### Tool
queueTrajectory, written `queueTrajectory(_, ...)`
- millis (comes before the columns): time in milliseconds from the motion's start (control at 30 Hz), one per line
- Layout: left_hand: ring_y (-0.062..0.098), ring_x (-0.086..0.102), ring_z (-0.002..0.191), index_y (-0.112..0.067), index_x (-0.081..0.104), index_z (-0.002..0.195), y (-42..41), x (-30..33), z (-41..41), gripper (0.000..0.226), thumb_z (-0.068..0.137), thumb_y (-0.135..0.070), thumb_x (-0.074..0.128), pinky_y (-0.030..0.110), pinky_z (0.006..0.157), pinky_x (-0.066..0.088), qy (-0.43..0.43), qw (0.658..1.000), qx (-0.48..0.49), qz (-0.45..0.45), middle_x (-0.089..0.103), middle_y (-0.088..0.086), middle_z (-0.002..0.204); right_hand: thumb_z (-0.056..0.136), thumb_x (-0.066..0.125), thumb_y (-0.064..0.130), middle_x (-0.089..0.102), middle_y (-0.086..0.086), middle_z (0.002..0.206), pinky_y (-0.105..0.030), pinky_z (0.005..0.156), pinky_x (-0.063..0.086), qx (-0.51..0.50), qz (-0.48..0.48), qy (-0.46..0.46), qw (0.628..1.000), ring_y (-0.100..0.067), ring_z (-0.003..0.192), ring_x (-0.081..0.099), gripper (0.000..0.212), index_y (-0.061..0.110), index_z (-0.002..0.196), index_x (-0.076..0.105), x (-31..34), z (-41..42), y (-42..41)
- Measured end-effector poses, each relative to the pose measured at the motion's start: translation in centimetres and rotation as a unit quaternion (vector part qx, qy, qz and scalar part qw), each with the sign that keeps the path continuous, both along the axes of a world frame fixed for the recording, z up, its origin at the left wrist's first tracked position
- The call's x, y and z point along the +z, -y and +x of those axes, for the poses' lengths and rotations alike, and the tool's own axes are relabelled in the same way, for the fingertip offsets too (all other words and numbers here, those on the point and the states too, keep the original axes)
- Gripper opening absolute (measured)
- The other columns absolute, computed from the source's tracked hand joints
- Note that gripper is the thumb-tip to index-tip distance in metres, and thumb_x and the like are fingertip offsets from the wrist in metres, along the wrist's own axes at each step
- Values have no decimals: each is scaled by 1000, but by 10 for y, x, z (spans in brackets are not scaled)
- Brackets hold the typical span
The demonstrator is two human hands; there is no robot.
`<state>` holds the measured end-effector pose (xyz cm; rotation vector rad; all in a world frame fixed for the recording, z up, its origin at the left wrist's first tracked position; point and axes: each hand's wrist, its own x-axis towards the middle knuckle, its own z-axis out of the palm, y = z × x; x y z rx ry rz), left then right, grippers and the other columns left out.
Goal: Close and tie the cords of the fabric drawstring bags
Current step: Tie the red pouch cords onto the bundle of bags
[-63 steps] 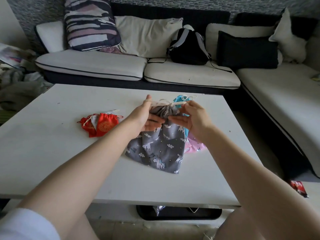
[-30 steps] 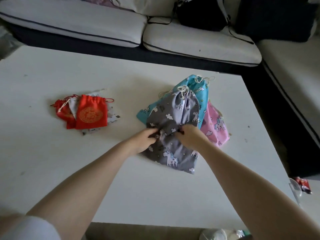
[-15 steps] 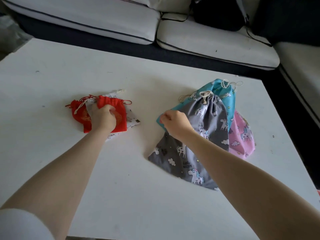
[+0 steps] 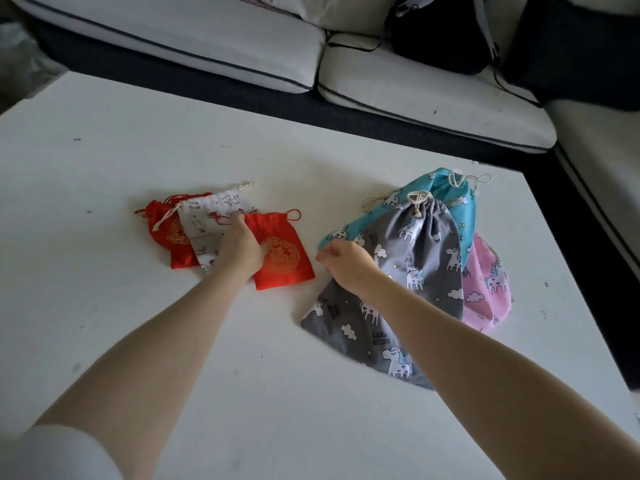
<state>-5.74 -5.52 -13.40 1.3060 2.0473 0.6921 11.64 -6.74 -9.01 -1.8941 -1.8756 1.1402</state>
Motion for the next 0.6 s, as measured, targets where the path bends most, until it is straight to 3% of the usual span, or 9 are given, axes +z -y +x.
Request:
queueTrajectory(167,30,53,115,-7,36,135,3,6,12,58,83,-6,63,35,93,41,85,995,22,40,57,13,124,93,47,24,62,-5,91,-27,74,42,-15,-1,-16,1000,-21,86,55,24,9,102,64,2,11,4)
queueTrajectory(233,21,54,107,-6,33,136,12,16,23,59,84,4,58,28,89,41,204,976,-3,73,57,4,115,94,44,21,64,-9,87,-28,73,42,-55,-3,-61,997,-20,81,55,28,4,103,65,2,15,3)
queueTrajectory(300,17,55,90,-7,42,126,22,26,34,48,83,11,55,25,81,43,289,953,-37,90,59,0,96,94,39,17,61,-15,83,-29,72,39,-104,-21,-120,987,-21,78,50,31,-4,101,61,2,18,2)
queueTrajectory(400,8,56,79,-6,53,112,37,47,50,36,82,13,53,18,75,46,326,936,-98,90,60,-3,87,93,41,34,57,-11,85,-35,76,39,-151,-40,-202,967,-22,85,51,39,-1,93,59,7,19,9)
queueTrajectory(467,7,57,80,-14,56,101,48,64,59,34,81,14,53,15,77,46,340,924,-142,102,62,-2,89,92,39,50,61,-4,89,-26,75,44,-161,-58,-270,948,-15,84,58,53,4,106,61,22,27,22)
queueTrajectory(533,6,58,80,-22,58,93,57,79,67,34,79,10,58,19,79,47,343,914,-191,100,64,-3,89,94,36,50,69,0,93,-14,70,49,-149,-56,-359,920,-6,84,63,52,9,112,62,36,40,35)
queueTrajectory(600,6,60,79,-24,61,89,65,90,73,26,75,-2,63,26,81,49,318,914,-235,91,66,-6,86,96,37,43,70,-7,101,-13,74,49,-148,-15,-390,909,-7,85,63,47,6,108,63,49,58,46)
